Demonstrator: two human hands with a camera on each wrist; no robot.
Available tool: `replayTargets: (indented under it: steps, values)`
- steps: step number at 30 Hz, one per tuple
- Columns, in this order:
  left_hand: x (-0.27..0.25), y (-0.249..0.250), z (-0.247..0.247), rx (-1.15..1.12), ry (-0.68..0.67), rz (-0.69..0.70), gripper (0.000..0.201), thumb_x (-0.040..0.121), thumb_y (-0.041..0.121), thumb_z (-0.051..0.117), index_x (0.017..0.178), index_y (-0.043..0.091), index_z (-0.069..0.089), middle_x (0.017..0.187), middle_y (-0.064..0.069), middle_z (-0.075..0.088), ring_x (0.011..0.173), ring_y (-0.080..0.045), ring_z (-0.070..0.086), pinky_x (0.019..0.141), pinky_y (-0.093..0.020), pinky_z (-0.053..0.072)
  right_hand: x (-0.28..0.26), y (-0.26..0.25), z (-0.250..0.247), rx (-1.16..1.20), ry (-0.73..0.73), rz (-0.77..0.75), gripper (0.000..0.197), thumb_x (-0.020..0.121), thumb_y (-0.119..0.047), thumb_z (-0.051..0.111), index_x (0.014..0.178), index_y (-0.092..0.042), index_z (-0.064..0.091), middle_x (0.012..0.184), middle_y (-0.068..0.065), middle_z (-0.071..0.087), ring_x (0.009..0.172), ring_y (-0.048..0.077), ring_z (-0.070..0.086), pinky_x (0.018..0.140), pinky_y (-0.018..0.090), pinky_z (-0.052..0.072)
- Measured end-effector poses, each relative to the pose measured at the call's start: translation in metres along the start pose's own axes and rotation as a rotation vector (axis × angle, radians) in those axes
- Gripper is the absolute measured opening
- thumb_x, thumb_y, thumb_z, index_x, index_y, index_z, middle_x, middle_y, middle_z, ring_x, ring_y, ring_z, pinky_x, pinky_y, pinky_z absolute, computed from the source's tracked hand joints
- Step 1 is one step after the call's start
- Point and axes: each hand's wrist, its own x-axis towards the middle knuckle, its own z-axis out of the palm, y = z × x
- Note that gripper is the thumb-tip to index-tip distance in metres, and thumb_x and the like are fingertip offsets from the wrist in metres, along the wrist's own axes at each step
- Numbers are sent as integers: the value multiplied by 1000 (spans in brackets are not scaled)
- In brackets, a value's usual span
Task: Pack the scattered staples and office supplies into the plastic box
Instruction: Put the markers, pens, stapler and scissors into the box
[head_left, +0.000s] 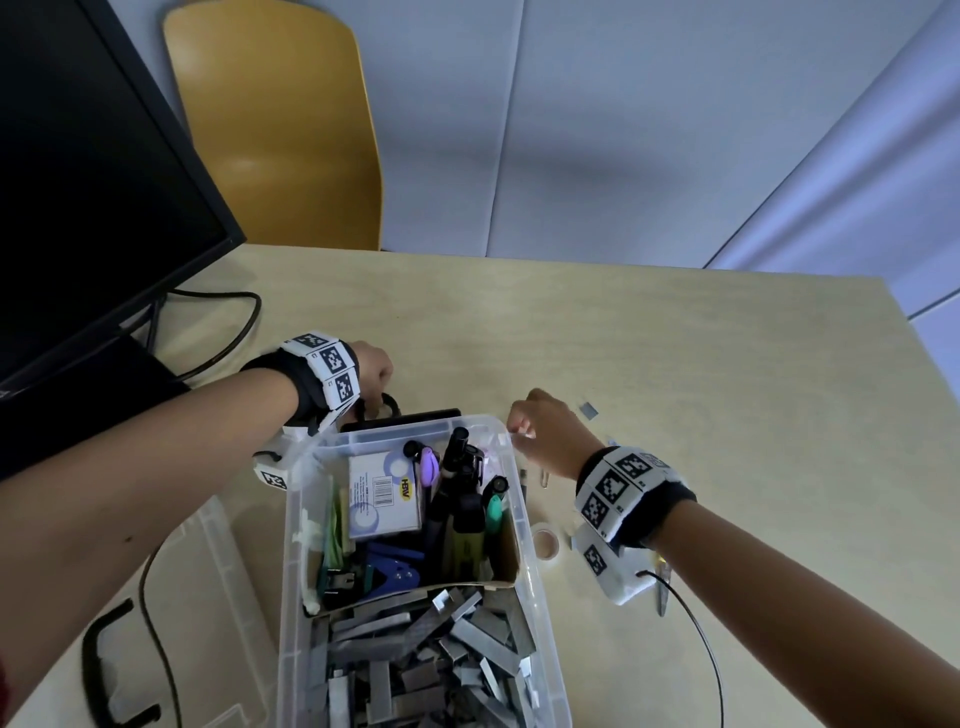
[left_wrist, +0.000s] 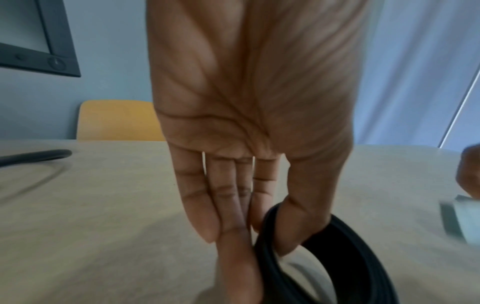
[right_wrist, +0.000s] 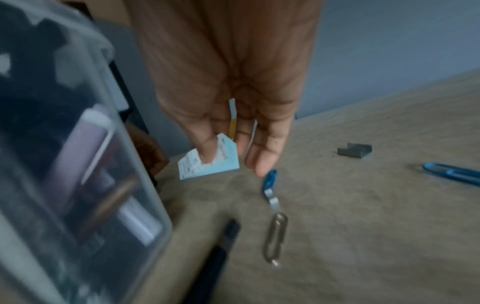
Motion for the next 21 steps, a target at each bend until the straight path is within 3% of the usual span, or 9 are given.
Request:
replayTargets:
  steps: [3, 6, 9, 14, 17, 21]
  values:
    - [-2, -1, 5, -25, 1, -3, 33, 81, 10, 65, 63, 18, 39, 63, 3, 44, 53, -10, 38, 47, -21, 31, -2, -12, -15, 128, 111, -8, 11, 92, -12, 50, 93, -5, 58, 98, 6, 59, 87, 17, 55, 77, 21, 43]
    - [-3, -6, 9, -75, -18, -8, 30, 82, 8, 61, 63, 17, 40, 61, 3, 46, 51, -11, 41, 49, -19, 33, -7, -32, -36, 316, 260, -46, 5, 89, -12, 56, 85, -11, 58, 75, -2, 61, 63, 10, 56, 64, 18, 46]
    - [-8, -14, 9, -156, -36, -7, 23, 81, 9, 65, 66, 16, 48, 63, 1, 54, 53, -13, 49, 50, -18, 38, -17, -56, -60, 471, 334, -106, 9, 85, -8, 61, 78, -14, 63, 58, -8, 56, 49, 7, 52, 57, 22, 49]
    - [-29, -17, -5, -271, 7, -7, 11, 87, 10, 62, 77, 12, 57, 68, -1, 59, 56, -12, 54, 42, -15, 39, -38, -95, -82, 471, 224, -286, 13, 85, -3, 61, 90, -15, 63, 68, -8, 58, 55, 8, 58, 60, 20, 52]
    - [-48, -17, -22, -263, 69, 30, 6, 87, 18, 63, 89, 13, 61, 80, -1, 65, 68, -13, 61, 52, -18, 39, -50, -115, -82, 434, 108, -357, 17, 84, 0, 62, 94, -13, 59, 74, 1, 62, 60, 11, 62, 63, 24, 55]
    - [-77, -21, -37, -341, 51, 110, 7, 87, 19, 61, 82, 16, 58, 84, -2, 64, 72, -14, 59, 64, -21, 35, -58, -137, -73, 258, -1, -424, 10, 84, -2, 62, 94, -3, 64, 79, 6, 66, 66, 12, 65, 70, 20, 52]
